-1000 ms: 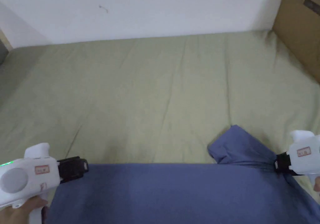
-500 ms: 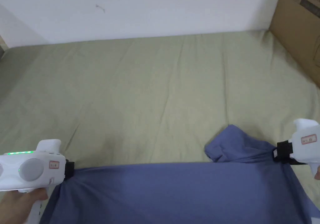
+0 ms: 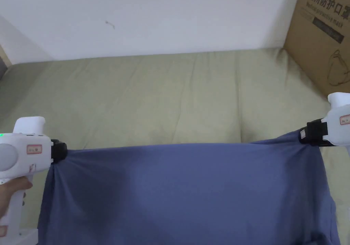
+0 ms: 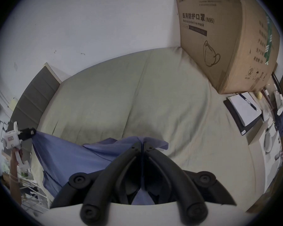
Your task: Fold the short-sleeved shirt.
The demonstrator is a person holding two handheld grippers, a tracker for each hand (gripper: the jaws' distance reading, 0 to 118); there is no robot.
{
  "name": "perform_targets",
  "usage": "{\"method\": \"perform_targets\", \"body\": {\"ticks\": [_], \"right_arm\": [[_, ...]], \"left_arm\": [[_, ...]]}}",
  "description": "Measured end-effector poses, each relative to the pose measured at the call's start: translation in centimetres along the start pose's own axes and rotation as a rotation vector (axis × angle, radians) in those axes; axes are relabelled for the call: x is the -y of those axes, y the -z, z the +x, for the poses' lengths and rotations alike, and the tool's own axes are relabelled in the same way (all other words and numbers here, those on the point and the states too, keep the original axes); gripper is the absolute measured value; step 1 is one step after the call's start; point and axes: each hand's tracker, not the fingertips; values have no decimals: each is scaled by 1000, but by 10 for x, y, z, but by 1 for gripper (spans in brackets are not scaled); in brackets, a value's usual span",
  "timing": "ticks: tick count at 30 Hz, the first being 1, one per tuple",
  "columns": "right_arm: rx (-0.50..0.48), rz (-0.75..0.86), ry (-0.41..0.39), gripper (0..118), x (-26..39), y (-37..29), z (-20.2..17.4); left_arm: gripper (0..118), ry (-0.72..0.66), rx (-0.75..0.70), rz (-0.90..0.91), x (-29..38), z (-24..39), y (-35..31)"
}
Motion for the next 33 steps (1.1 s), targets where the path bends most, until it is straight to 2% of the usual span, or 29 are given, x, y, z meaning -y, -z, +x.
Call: {"method": "perform_targets", "body": {"ticks": [3,5,9,12,14,15,19,20,21,23,25,26,27,31,32,33], "right_arm": [[-9,-6,-43,2,32,-26,0],[-25,-17,-52,2,59,-44,3],[-59,-74,-43,2,122,-72,11],[-36,-147,-35,2,172,-78,16],[-23,-208,8,2,205,-77,19],[-30,-207,-2,2,219,-73,20],[-22,-254,70,2,260,-52,25],[-15,-250,59,2,265,-47,25],[-16,-242,59,14,270,-45,25],[-44,-223,54,50,271,-44,25],[-115,-190,77,94,266,-53,17],[-79,-196,54,101,261,-58,8],[-44,-171,-4,100,256,-66,0],[-1,-53,-184,96,241,-98,-30],[-10,-11,-211,89,239,-106,-40],[-40,19,-228,77,238,-111,-49]], "left_arm": [[2,11,7,19,34,-8,-30],[2,-34,56,22,62,-19,-50],[2,-148,95,-20,124,-41,-86],[2,-196,121,-66,170,-49,-101],[2,-187,96,-128,197,-48,-104],[2,-171,81,-149,210,-47,-102],[2,-221,82,-211,246,-49,-90],[4,-232,99,-213,253,-53,-87],[8,-238,95,-212,257,-55,-86],[29,-294,109,-145,264,-57,-87],[66,-330,135,-150,261,-61,-93],[85,-350,139,-161,257,-56,-101],[102,-353,132,-173,253,-58,-106],[104,-419,136,-97,243,-71,-135],[103,-434,125,-74,240,-74,-143],[101,-435,129,-75,238,-76,-150]]}}
